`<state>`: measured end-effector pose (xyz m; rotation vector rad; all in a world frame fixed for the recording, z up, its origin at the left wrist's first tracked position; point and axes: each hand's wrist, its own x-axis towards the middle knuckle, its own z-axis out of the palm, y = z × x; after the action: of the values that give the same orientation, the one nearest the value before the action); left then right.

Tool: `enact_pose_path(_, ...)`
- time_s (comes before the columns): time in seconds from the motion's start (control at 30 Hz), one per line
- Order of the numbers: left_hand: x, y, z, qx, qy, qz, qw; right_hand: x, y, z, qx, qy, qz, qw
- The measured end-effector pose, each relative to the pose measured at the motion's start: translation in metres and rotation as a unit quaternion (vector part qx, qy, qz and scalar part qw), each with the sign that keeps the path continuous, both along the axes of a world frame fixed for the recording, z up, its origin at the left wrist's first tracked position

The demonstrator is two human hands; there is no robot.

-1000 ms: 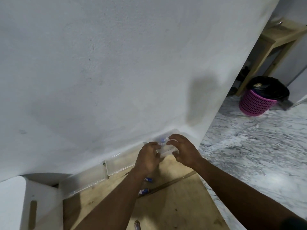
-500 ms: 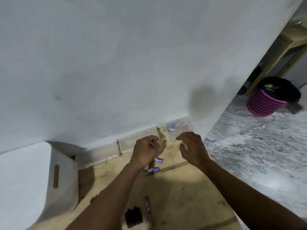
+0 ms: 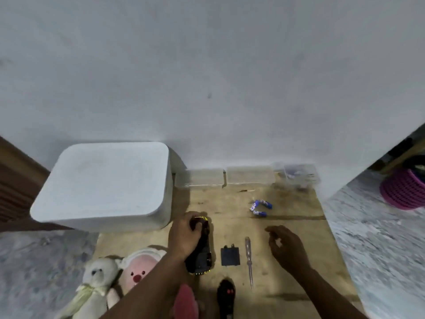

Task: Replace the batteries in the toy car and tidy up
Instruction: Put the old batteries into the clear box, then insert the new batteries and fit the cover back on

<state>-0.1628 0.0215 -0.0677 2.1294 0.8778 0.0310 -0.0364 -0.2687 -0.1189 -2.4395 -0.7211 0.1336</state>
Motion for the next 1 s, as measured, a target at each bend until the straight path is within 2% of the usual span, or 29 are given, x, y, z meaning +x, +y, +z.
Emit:
enact_pose_path(0.07,-0.017,0.005,-0.013,0.003,0.050,-0.007,0.999,-0.017,0.006,0.004,0.000,0.013,-0.002,1.000)
enact_pose_path(0.2,-0.033,0.002,-0.023,-0.068,0.104,-0.013,0.992,-0.032,0.015,0.012,-0.015,0.038,-0.016,0.999)
enact_pose_path(0.53,-0.021,-0.002,-0.030,-0.155,0.089,0.025,0.984,-0.005,0.022,0.021,-0.055,0.053,-0.032,0.997)
enact_pose_path(0.67,-0.016,-0.001,-0.027,-0.174,0.078,0.036,0.981,0.020,0.029,0.020,-0.134,0.064,-0.008,0.989)
enact_pose_path(0.87,-0.005,-0.004,-0.029,-0.194,0.040,0.043,0.979,0.061,0.045,0.012,-0.224,0.025,0.053,0.973)
enact_pose_path(1.0,0.003,-0.003,-0.028,-0.242,0.001,0.065,0.968,0.080,0.063,0.004,-0.250,0.028,0.083,0.964)
